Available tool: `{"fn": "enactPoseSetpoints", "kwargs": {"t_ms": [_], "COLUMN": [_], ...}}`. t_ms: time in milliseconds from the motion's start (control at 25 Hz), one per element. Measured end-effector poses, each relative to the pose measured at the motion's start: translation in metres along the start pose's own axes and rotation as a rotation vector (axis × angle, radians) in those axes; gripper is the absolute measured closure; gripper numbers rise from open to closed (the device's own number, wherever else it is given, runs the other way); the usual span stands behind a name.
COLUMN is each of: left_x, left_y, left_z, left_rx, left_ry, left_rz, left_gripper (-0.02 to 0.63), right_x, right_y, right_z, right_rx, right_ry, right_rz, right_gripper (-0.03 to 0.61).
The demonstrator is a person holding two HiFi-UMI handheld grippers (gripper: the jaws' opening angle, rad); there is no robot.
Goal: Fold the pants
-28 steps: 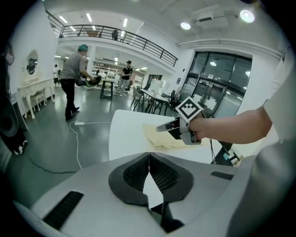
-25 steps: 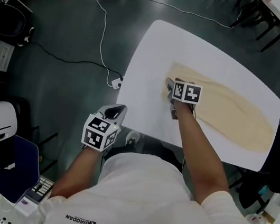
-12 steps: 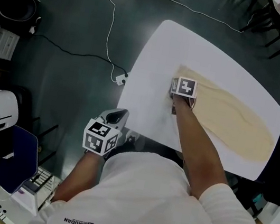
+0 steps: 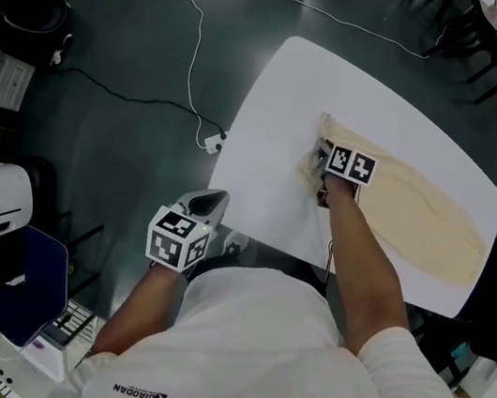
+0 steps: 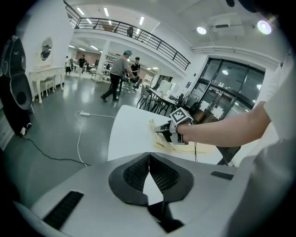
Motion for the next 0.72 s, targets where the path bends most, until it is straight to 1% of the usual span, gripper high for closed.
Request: {"fn": "enactPoseSetpoints", "kwargs": {"t_ms": [160, 360, 720], "left_x": [-0.004, -0.005, -0.006], "left_y": [0.000, -0.004, -0.016], "left_z": [0.003, -0.007, -0.038], "left_rx": [0.032, 0.100, 0.255], "left_ry": [0.021, 0.088, 0.211], "left_rz": [-0.003, -0.006, 0.002], "left_gripper": [0.586, 0.586, 0.586], "right_x": [-0.024, -0.068, -0.168], "right_y": [-0.004, -0.011, -0.010], "right_z": [0.014, 0.022, 0.017], "right_rx": [0.011, 0.069, 0.127], "right_ry": [-0.061, -0.110, -0.111], "right_rz": [-0.069, -0.202, -0.419], "right_gripper": [0.503, 0.505, 0.506]}}
Point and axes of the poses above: the fingertips, and each gripper's own axes: x forward along the fingers, z to its left, y out of its underside, the point moved 7 cm from there along -x, backward along the fingers, and after that the axes turned 4 degrees about -x, right-handed, at the moved point
